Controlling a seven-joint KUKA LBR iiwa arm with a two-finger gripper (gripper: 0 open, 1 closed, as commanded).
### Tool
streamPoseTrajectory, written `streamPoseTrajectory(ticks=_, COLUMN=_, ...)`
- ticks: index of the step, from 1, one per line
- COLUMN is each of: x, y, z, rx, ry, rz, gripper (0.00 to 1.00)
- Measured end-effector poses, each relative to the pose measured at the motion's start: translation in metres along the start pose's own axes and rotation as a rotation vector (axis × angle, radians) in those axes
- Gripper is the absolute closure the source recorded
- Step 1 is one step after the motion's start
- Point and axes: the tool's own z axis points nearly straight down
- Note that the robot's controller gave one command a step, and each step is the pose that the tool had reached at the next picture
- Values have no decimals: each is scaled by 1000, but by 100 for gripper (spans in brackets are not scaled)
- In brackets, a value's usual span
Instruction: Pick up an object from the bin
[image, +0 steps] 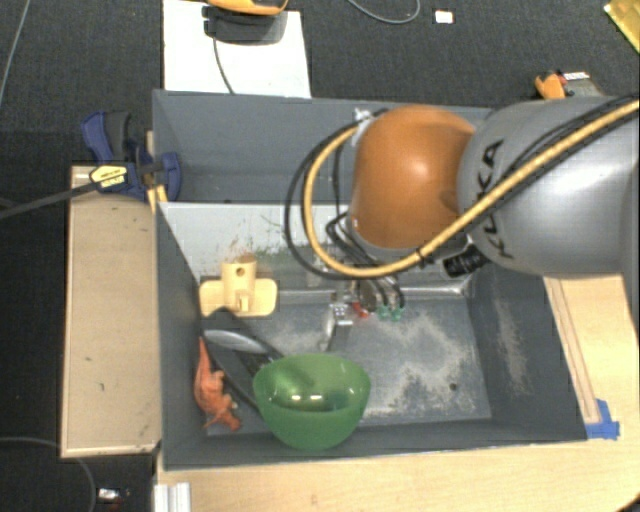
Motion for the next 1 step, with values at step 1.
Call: streamPoseTrajectory(ticks=1, x=-2, y=-1, z=-5, rx=-1, ry=-8, rz=4, gripper=0)
